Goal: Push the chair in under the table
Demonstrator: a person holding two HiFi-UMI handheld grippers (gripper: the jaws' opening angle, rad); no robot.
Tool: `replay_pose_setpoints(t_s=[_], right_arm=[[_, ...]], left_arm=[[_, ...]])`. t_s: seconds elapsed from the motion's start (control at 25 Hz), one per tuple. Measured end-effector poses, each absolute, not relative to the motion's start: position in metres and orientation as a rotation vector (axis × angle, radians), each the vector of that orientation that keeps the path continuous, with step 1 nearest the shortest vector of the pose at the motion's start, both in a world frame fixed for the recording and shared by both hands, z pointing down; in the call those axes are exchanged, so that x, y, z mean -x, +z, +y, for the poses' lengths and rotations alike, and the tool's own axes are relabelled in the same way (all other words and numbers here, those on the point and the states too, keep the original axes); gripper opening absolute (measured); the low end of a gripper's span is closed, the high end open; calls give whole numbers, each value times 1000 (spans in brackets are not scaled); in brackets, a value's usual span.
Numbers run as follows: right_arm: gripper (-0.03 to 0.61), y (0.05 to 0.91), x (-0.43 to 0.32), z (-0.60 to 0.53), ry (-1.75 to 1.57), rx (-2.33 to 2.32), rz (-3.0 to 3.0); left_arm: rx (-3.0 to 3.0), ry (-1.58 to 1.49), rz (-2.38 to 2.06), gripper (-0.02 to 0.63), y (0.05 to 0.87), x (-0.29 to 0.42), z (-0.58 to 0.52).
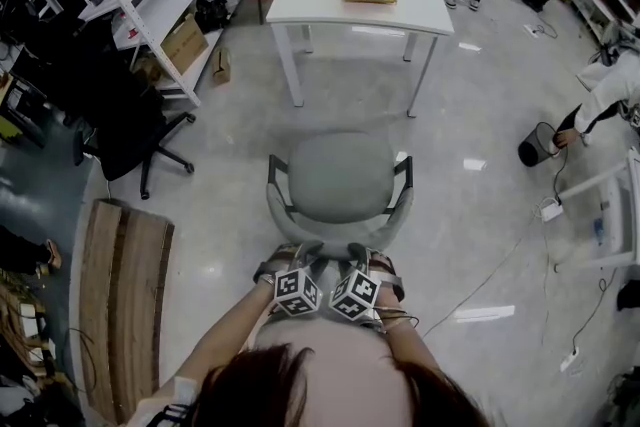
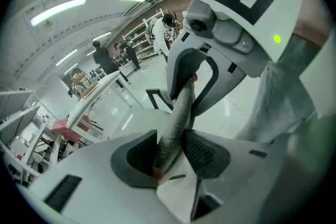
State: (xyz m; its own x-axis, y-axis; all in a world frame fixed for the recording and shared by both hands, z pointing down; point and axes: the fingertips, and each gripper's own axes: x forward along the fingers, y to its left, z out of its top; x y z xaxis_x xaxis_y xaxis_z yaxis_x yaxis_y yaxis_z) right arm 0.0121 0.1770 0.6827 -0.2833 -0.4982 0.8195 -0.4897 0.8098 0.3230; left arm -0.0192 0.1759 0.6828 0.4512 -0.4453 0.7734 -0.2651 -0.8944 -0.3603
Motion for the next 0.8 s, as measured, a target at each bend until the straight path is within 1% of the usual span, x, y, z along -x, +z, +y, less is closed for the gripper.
replay_pose_setpoints(t_s=[0.32,0.8], right_arm=[[178,685,-21,144,-23,-752,-1926],[178,687,-8,93,-44,-761,-1940]], left_arm=[[2507,-1408,647,158,684,10,144],[2500,-1421,660,164,689,23,90]])
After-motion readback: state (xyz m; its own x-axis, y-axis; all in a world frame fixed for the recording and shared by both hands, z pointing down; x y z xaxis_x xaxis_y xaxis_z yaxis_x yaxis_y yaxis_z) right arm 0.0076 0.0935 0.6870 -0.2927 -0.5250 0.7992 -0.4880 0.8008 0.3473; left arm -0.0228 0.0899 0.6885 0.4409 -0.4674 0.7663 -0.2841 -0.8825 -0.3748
